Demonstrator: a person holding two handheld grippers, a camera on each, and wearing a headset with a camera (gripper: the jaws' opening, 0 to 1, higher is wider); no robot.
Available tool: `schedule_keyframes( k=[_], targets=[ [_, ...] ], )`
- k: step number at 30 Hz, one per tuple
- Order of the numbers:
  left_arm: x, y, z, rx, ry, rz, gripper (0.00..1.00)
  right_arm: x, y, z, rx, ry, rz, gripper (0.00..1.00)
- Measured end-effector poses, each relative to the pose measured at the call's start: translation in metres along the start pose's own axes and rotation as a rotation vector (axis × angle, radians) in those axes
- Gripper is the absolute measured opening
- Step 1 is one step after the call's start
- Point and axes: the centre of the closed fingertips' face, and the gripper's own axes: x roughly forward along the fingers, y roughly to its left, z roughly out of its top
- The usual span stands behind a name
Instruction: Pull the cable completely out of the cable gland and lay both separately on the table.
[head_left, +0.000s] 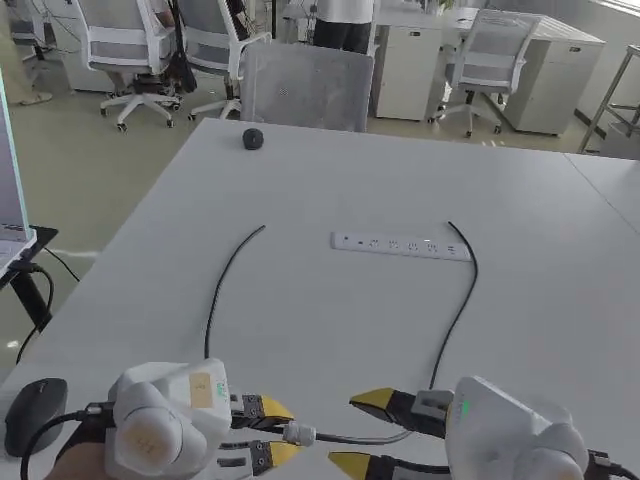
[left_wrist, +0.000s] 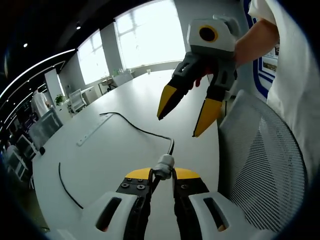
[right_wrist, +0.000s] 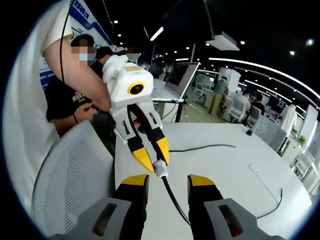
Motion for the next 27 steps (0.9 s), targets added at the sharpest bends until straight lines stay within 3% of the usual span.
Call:
schedule_keyframes(
  k=[9, 14, 21, 27],
  targets=[
    [-0.004, -0.002, 0.006, 0.024, -0.003, 0.002, 0.16, 0.003, 0.006, 0.001, -0.033, 0.03, 0.049, 0.26],
    [-0.005, -0.003, 0.007, 0.025, -0.004, 0.0, 0.16, 0.003, 0.004, 0.003, -0.037, 0.044, 0.06, 0.23],
    [-0.003, -0.005, 0.012, 0.033, -0.013, -0.005, 0.16, 0.007, 0.004, 0.007, -0.049, 0.051, 0.073, 0.26],
    [-0.002, -0.007, 0.015, 0.051, -0.018, -0.012, 0.16, 0.01, 0.008, 0.003, -0.047, 0.079, 0.123, 0.25]
  ],
)
